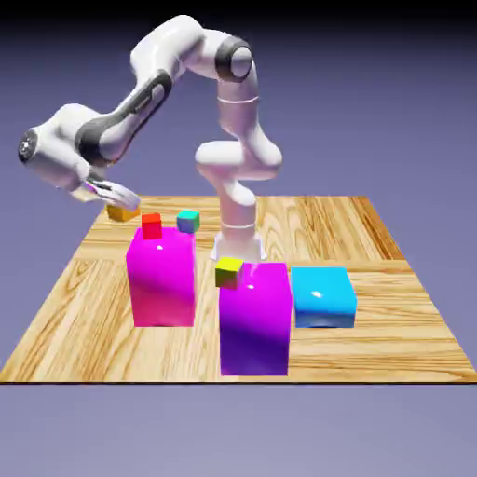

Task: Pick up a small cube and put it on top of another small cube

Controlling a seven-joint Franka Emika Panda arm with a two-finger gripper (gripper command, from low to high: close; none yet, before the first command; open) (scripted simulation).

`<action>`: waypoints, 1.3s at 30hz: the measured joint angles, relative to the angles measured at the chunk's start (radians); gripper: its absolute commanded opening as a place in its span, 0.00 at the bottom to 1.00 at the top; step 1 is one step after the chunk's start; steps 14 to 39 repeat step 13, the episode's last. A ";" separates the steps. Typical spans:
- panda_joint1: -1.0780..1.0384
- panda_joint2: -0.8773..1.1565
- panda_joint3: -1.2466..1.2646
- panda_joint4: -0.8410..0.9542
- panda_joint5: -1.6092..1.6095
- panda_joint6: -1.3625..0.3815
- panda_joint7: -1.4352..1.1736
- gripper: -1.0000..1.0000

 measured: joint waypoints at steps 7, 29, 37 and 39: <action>0.055 -0.140 0.071 -0.137 -0.081 0.055 0.070 0.00; 0.047 -0.176 0.065 -0.265 -0.101 0.151 0.091 1.00; 0.047 -0.176 0.065 -0.265 -0.101 0.151 0.091 1.00; 0.047 -0.176 0.065 -0.265 -0.101 0.151 0.091 1.00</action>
